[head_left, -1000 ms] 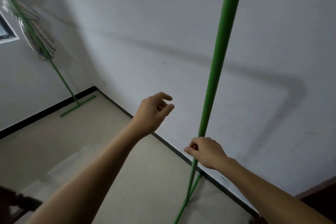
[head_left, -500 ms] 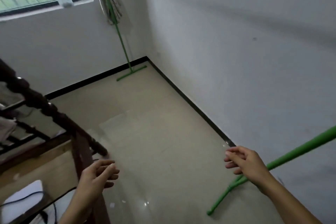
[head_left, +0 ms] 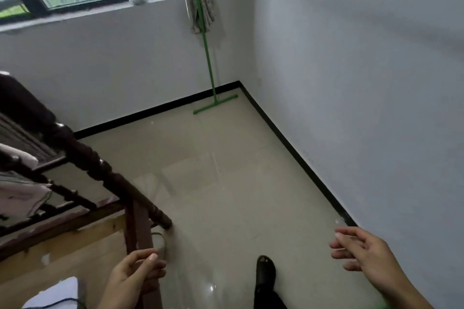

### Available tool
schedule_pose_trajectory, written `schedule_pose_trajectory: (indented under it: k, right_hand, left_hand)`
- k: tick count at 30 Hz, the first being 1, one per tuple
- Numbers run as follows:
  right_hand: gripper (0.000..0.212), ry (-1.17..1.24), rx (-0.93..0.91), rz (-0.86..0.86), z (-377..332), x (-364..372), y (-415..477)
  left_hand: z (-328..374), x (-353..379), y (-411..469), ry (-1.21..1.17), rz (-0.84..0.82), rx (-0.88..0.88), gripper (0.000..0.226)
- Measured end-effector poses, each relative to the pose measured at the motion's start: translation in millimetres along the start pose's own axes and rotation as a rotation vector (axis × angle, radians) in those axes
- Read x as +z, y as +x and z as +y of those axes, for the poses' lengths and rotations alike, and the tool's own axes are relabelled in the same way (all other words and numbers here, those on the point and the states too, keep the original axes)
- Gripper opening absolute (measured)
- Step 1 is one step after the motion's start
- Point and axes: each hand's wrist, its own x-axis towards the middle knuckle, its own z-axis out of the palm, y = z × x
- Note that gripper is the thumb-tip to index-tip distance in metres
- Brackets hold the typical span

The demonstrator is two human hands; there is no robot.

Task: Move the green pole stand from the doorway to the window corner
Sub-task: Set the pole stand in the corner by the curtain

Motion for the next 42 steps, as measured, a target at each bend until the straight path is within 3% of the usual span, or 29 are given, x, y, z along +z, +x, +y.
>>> schedule_pose_trajectory:
  k: [8,12,17,26,32,36,39,42]
  right_hand:
    - [0.009,-0.043,-0.052,-0.149,-126,69,161]
    - [0.008,-0.077,-0.100,-0.209,-188,113,232]
    - [0.008,-0.111,-0.094,-0.248,-240,179,322]
    - [0.009,-0.100,-0.073,-0.280,-348,303,446]
    - [0.010,-0.055,-0.071,-0.245,-408,357,534]
    - [0.038,-0.058,-0.050,-0.270,-448,400,617]
    - [0.015,-0.065,-0.059,-0.268,-486,429,686]
    - [0.008,-0.074,-0.108,-0.268,-538,460,746]
  left_hand:
    - [104,-1,128,-0.010,0.153,0.137,0.013]
    - [129,-6,175,-0.086,0.218,0.105,0.011]
    - [147,-18,266,-0.090,0.210,-0.042,0.015]
    - [314,-73,466,-0.056,0.181,0.154,0.012]
    - [380,-86,577,-0.010,0.096,0.131,0.011]
    - [414,-92,662,-0.002,0.140,0.090,0.009]
    - [457,-93,724,0.023,0.166,0.097,0.009]
    - [517,-95,781,0.016,0.152,0.163,0.010]
